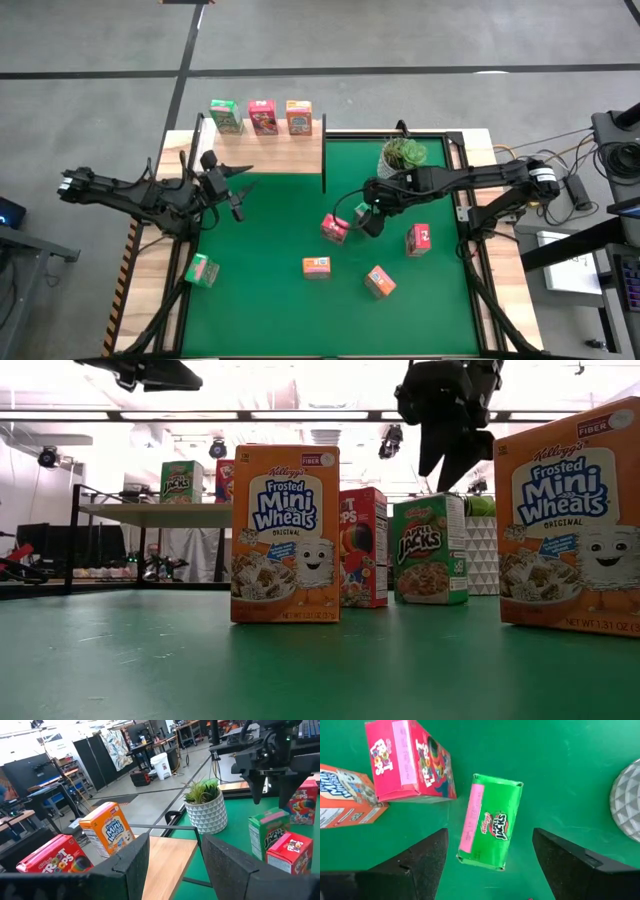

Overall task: Stack cereal on shelf
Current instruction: Put the top green cereal box on the shelf aligned with other green cereal box

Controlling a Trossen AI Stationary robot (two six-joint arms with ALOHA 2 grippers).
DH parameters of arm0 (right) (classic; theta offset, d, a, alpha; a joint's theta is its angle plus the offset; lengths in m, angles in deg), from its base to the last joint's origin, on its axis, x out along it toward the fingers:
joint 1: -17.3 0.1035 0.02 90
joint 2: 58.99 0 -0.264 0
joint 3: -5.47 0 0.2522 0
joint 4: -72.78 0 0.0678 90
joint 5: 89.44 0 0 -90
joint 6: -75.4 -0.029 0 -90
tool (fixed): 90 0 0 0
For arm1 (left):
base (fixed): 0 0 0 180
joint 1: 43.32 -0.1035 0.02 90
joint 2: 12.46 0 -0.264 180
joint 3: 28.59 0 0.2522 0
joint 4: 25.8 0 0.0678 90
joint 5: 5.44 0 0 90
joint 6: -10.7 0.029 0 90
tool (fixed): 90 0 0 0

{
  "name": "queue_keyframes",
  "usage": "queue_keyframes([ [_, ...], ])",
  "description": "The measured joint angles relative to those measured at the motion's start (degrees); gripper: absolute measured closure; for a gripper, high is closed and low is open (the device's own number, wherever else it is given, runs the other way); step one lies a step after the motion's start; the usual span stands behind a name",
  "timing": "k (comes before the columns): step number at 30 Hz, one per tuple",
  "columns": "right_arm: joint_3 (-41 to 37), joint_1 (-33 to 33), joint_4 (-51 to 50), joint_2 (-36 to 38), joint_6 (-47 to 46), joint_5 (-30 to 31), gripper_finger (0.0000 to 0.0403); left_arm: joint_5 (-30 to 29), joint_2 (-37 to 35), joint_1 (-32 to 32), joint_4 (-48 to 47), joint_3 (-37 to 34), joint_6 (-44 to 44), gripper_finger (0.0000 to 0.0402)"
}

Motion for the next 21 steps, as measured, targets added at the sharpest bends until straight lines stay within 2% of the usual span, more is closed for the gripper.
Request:
queue_keyframes([
  [9, -0.9, 2.8, 0.3, -2.5, 1.3, 0.6, 0.0126, 0.0, 0.2, 0.0, 0.5, 0.0, -0.4, 0.0236],
  [15, -1.5, 4.6, 0.7, -4.8, 0.3, 5.1, 0.0129, 0.0, 0.3, 0.0, 0.8, 0.0, -0.6, 0.0236],
  [21, -1.5, 4.6, 1.1, -6.3, 0.1, 5.9, 0.0167, 0.0, 0.6, 0.0, 1.0, 0.0, -0.6, 0.0236],
])
